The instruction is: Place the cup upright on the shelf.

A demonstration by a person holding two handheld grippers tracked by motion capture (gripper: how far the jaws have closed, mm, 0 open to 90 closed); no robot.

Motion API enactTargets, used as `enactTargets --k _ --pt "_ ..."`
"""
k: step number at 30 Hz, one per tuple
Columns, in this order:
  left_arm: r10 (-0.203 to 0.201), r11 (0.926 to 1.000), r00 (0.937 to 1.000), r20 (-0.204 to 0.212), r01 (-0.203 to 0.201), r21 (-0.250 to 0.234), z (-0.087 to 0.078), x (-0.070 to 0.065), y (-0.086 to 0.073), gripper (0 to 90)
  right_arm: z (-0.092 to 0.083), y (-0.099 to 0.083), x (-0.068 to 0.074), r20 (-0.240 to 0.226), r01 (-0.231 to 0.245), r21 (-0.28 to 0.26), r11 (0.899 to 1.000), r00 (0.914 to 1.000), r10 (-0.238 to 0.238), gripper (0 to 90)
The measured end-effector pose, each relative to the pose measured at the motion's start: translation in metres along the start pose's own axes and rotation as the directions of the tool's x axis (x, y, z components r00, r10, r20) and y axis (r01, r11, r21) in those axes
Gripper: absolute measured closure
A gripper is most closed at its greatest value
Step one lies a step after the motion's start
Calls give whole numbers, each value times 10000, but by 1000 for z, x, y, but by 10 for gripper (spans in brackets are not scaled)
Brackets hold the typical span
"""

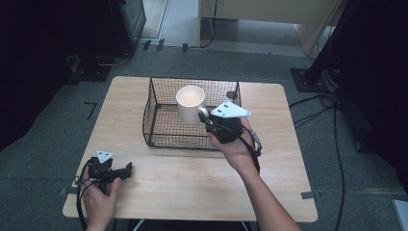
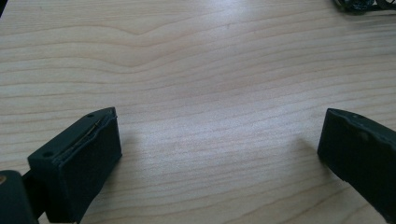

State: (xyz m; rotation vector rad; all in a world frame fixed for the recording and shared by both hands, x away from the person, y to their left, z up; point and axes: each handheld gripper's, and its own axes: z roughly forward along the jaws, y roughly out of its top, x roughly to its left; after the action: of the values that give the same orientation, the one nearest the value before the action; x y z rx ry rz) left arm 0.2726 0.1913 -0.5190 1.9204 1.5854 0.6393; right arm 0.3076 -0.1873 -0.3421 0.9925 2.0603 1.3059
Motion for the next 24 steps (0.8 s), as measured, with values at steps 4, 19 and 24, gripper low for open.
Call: enactTargets --k 4,19,24 --pt "-3 10000 10000 -3 3 -13 0 0 0 0 14 0 -6 -169 -143 -68 9999 9998 142 809" --pt "12 10000 10000 -9 -12 -11 0 0 0 0 54 -9 -16 -20 -432 194 9989 9991 432 809" --pt "17 10000 10000 -7 -17 -2 0 0 0 0 63 -11 -19 50 -499 289 9983 9987 497 809"
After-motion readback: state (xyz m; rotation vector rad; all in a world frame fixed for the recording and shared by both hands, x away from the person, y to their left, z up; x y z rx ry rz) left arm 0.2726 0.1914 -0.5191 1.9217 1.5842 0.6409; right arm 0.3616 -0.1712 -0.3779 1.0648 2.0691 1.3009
